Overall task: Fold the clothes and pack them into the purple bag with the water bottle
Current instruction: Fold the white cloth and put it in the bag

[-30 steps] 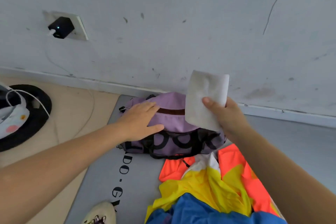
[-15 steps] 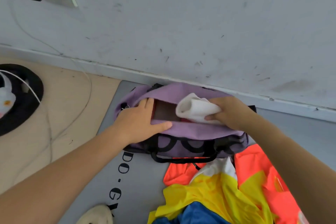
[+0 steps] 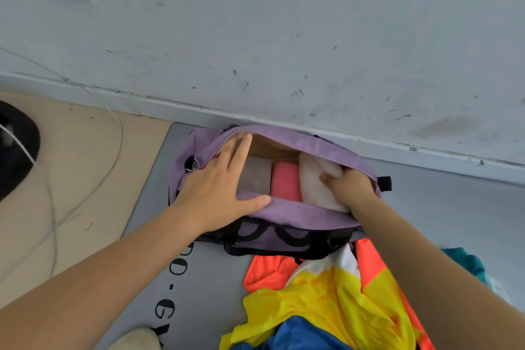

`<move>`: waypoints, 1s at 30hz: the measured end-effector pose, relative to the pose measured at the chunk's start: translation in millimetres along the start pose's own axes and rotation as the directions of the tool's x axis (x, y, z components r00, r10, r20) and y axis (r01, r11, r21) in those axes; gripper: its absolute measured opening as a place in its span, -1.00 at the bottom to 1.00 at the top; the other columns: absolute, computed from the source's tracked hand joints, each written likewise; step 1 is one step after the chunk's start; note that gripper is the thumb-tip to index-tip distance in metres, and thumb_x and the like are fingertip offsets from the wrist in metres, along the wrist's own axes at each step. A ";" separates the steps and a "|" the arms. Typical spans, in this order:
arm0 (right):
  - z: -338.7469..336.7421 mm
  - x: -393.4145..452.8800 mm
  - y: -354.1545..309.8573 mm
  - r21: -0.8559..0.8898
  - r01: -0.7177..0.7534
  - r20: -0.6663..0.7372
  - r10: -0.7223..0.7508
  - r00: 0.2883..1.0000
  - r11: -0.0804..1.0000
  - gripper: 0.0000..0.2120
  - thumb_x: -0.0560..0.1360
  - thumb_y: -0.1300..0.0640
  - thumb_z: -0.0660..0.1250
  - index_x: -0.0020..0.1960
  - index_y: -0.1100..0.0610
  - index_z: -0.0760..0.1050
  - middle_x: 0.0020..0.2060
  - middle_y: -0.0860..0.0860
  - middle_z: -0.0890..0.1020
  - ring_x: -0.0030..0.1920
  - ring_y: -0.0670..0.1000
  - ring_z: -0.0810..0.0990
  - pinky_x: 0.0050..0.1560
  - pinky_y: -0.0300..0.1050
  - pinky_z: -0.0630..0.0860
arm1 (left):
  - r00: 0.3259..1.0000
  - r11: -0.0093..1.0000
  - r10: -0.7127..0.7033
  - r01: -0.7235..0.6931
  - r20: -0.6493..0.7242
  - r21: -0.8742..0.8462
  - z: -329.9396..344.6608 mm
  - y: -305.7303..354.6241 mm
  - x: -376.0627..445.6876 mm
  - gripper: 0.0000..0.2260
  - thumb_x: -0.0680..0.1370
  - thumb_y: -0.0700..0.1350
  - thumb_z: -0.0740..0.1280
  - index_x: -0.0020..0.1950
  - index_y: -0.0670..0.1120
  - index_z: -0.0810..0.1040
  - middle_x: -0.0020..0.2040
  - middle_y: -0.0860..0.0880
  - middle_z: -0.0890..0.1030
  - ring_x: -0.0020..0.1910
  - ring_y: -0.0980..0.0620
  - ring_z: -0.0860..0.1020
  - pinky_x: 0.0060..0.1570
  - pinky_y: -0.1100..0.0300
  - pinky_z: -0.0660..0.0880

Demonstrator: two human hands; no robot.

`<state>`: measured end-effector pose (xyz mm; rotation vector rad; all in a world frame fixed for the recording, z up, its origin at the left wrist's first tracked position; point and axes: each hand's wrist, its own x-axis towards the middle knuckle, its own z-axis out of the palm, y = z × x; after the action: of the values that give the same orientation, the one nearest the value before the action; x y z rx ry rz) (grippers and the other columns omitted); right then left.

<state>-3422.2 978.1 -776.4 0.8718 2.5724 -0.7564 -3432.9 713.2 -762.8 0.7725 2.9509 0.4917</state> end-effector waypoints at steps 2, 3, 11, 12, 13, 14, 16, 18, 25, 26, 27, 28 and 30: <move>2.9 2.0 14.4 0.106 -0.039 0.027 0.036 0.999 0.994 -0.42 0.53 -0.07 0.34 0.44 0.19 0.34 0.32 0.19 0.50 0.33 0.21 0.44 0.30 -0.04 0.32 | 0.999 1.000 0.026 -0.026 0.019 0.000 3.7 4.8 -0.9 -0.03 0.34 0.58 0.00 0.53 0.16 -0.40 0.62 0.06 -0.11 0.55 0.03 0.16 0.02 0.02 0.54; 3.9 1.8 19.8 0.198 -0.053 0.068 0.041 0.997 0.979 -0.38 0.52 -0.08 0.36 0.47 0.18 0.31 0.35 0.18 0.47 0.35 0.20 0.41 0.34 -0.03 0.32 | 0.999 0.999 0.039 -0.039 0.032 0.010 5.4 7.4 -0.8 -0.02 0.34 0.59 0.00 0.53 0.16 -0.40 0.62 0.06 -0.11 0.54 0.02 0.18 -0.03 0.02 0.54; -3.5 -21.9 16.9 -0.148 0.220 0.003 -0.222 0.975 0.964 -0.21 0.38 -0.28 0.42 0.36 0.24 0.37 0.22 0.22 0.55 0.25 0.20 0.51 0.16 -0.07 0.38 | 0.996 0.998 0.061 -0.062 0.070 0.018 11.0 13.1 -0.5 -0.01 0.33 0.59 -0.01 0.50 0.16 -0.46 0.62 -0.02 -0.08 0.49 -0.06 0.29 -0.10 0.03 0.56; -8.4 -28.8 18.3 -0.217 0.287 -0.018 -0.297 0.955 0.933 -0.19 0.36 -0.33 0.39 0.35 0.23 0.36 0.22 0.20 0.55 0.23 0.20 0.52 0.15 -0.03 0.43 | 0.996 0.998 0.055 -0.057 0.069 0.025 10.0 12.0 -0.4 -0.02 0.33 0.59 -0.02 0.51 0.16 -0.45 0.62 -0.03 -0.05 0.49 -0.06 0.30 -0.12 0.04 0.56; -14.9 -35.3 21.1 -0.267 0.339 -0.044 -0.363 0.931 0.902 -0.18 0.35 -0.38 0.35 0.38 0.17 0.33 0.24 0.16 0.53 0.22 0.19 0.53 0.13 0.02 0.48 | 0.996 0.998 0.044 -0.046 0.073 0.032 8.6 10.7 -0.2 -0.02 0.33 0.59 -0.03 0.51 0.16 -0.45 0.62 -0.04 0.00 0.47 -0.07 0.32 -0.14 0.03 0.55; -22.2 -41.2 24.3 -0.315 0.373 -0.077 -0.416 0.906 0.873 -0.18 0.35 -0.42 0.30 0.41 0.08 0.28 0.26 0.08 0.52 0.19 0.19 0.55 0.07 0.06 0.53 | 0.996 0.999 0.028 -0.032 0.084 0.044 6.7 9.2 0.1 -0.03 0.33 0.59 -0.03 0.50 0.18 -0.45 0.61 -0.05 0.05 0.45 -0.08 0.36 -0.14 0.02 0.54; -36.6 -50.3 27.2 -0.401 0.386 -0.133 -0.470 0.873 0.831 -0.21 0.35 -0.45 0.23 0.44 -0.08 0.17 0.27 0.00 0.50 0.11 0.19 0.59 -0.09 0.04 0.54 | 0.995 0.997 -0.023 0.015 0.100 0.082 2.3 6.8 0.3 -0.06 0.32 0.60 -0.05 0.51 0.21 -0.41 0.57 -0.09 0.16 0.35 -0.15 0.46 -0.06 -0.03 0.52; -45.3 -56.2 24.4 -0.461 0.388 -0.171 -0.509 0.843 0.798 -0.20 0.37 -0.46 0.20 0.47 -0.11 0.09 0.25 0.01 0.49 0.04 0.22 0.61 -0.19 0.02 0.51 | 0.994 0.988 -0.081 0.071 0.073 0.138 -5.0 5.6 0.1 -0.05 0.31 0.60 -0.07 0.55 0.17 -0.29 0.50 -0.15 0.28 0.33 -0.21 0.46 0.14 -0.13 0.45; -58.1 -49.0 9.9 -0.436 0.443 -0.100 -0.532 0.841 0.783 -0.27 0.40 -0.47 0.11 0.44 -0.12 0.23 0.29 -0.02 0.46 0.16 0.15 0.56 -0.07 0.02 0.53 | 0.985 0.959 -0.158 0.138 0.064 0.249 -33.7 7.1 2.8 -0.11 0.34 0.56 -0.06 0.56 0.10 -0.01 0.38 -0.17 0.41 0.30 -0.20 0.46 0.25 -0.19 0.30; -58.9 -49.4 10.5 -0.390 0.471 -0.050 -0.529 0.847 0.791 -0.29 0.42 -0.42 0.16 0.46 -0.08 0.25 0.32 -0.01 0.44 0.24 0.13 0.51 0.05 0.05 0.53 | 0.984 0.962 -0.154 0.129 0.091 0.241 -33.3 10.0 2.3 -0.13 0.36 0.54 -0.05 0.56 0.09 0.01 0.41 -0.15 0.38 0.31 -0.18 0.45 0.26 -0.18 0.28; -59.6 -51.9 11.1 -0.332 0.510 -0.046 -0.554 0.831 0.793 -0.33 0.46 -0.34 0.22 0.46 -0.03 0.29 0.33 0.01 0.45 0.27 0.12 0.47 0.15 0.06 0.50 | 0.986 0.969 -0.133 0.109 0.098 0.222 -32.8 14.0 1.8 -0.16 0.40 0.51 -0.02 0.55 0.06 0.08 0.42 -0.12 0.37 0.32 -0.17 0.43 0.27 -0.17 0.26; -59.3 -55.9 12.6 -0.278 0.567 -0.100 -0.610 0.786 0.776 -0.40 0.48 -0.24 0.29 0.42 0.04 0.36 0.29 0.05 0.48 0.27 0.14 0.47 0.19 0.06 0.47 | 0.993 0.979 -0.086 0.068 0.083 0.191 -32.9 19.7 0.8 -0.22 0.45 0.46 0.02 0.53 0.01 0.20 0.41 -0.11 0.38 0.31 -0.16 0.43 0.27 -0.15 0.27; -56.1 -68.8 21.1 -0.248 0.675 -0.284 -0.718 0.635 0.695 -0.61 0.51 0.00 0.39 0.25 0.18 0.52 0.13 0.13 0.55 0.14 0.19 0.52 0.15 0.06 0.47 | 0.995 0.991 0.099 -0.096 -0.029 0.091 -31.6 37.5 -3.4 -0.40 0.50 0.29 0.14 0.32 -0.11 0.50 0.21 -0.12 0.52 0.16 -0.17 0.50 0.14 -0.08 0.39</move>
<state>-3363.5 992.6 -708.1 -0.1126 3.2858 -0.6454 -3416.4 733.3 -721.1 0.9313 2.9949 0.3838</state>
